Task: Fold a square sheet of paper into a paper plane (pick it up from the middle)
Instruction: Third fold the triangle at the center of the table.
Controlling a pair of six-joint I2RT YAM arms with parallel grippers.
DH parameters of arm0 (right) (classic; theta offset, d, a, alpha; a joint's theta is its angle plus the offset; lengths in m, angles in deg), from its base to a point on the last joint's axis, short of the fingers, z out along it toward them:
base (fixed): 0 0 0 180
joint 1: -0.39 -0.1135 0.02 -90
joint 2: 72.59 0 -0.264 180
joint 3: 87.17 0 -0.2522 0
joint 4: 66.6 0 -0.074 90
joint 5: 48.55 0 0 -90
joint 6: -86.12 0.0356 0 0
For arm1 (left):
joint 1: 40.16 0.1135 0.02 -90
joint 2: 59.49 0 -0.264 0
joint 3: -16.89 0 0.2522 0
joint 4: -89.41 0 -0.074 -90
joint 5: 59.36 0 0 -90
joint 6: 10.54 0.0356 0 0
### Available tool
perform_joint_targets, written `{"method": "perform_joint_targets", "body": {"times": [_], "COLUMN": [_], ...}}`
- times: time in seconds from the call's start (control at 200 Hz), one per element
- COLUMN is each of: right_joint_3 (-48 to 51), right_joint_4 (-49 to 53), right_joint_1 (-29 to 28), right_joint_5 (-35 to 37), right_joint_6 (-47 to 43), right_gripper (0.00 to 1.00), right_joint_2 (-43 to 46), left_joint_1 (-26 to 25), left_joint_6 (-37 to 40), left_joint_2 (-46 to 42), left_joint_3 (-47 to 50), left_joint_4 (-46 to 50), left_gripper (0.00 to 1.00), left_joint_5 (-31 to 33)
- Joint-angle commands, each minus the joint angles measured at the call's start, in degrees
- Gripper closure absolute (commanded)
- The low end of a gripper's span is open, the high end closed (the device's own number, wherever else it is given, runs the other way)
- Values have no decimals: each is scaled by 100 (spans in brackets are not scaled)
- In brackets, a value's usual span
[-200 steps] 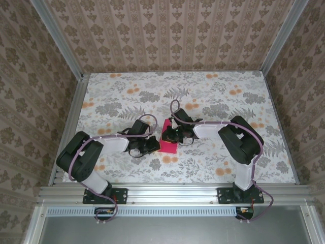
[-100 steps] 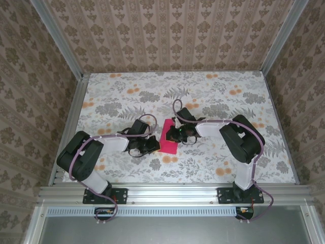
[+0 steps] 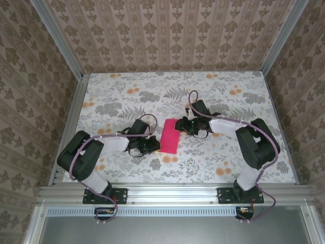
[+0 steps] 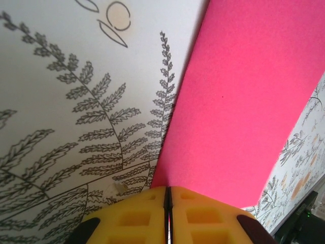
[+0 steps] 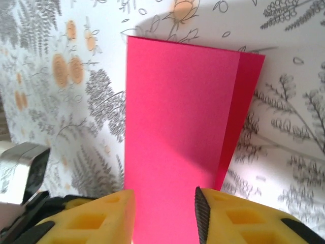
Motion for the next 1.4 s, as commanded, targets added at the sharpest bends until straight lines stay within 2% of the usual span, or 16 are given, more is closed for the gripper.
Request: {"method": "perform_joint_targets", "body": {"times": [0.0, 0.11, 0.245, 0.73, 1.01, 1.19, 1.395], "right_joint_3": [505, 900, 1168, 1484, 1718, 1935, 1976], "right_joint_4": [-9, -142, -224, -732, -1120, -1364, -1182], "right_joint_1": [-51, -115, -290, -936, -1205, -1256, -1256], "right_joint_5": [-45, -104, -160, -190, -137, 41, 193], "right_joint_6": [343, 612, 878, 1555, 1999, 2242, 2250], "right_gripper": [57, 55, 55, 57, 67, 79, 87], "right_joint_2": [357, 653, 783, 603, 597, 724, 923], "left_joint_1": [13, 43, 134, 245, 311, 363, 401], "left_joint_6": [121, 138, 189, 16, 7, 54, 207], "left_joint_2": [-251, -548, -659, 78, 99, 139, 417], "left_joint_3": [-162, -336, -454, -498, -534, -617, -978], "left_joint_4": [201, 78, 120, -214, -252, -267, -241], "left_gripper": [85, 81, 80, 83, 83, 83, 83], "left_joint_5": [-142, -216, -43, -139, -155, -239, -385]}}
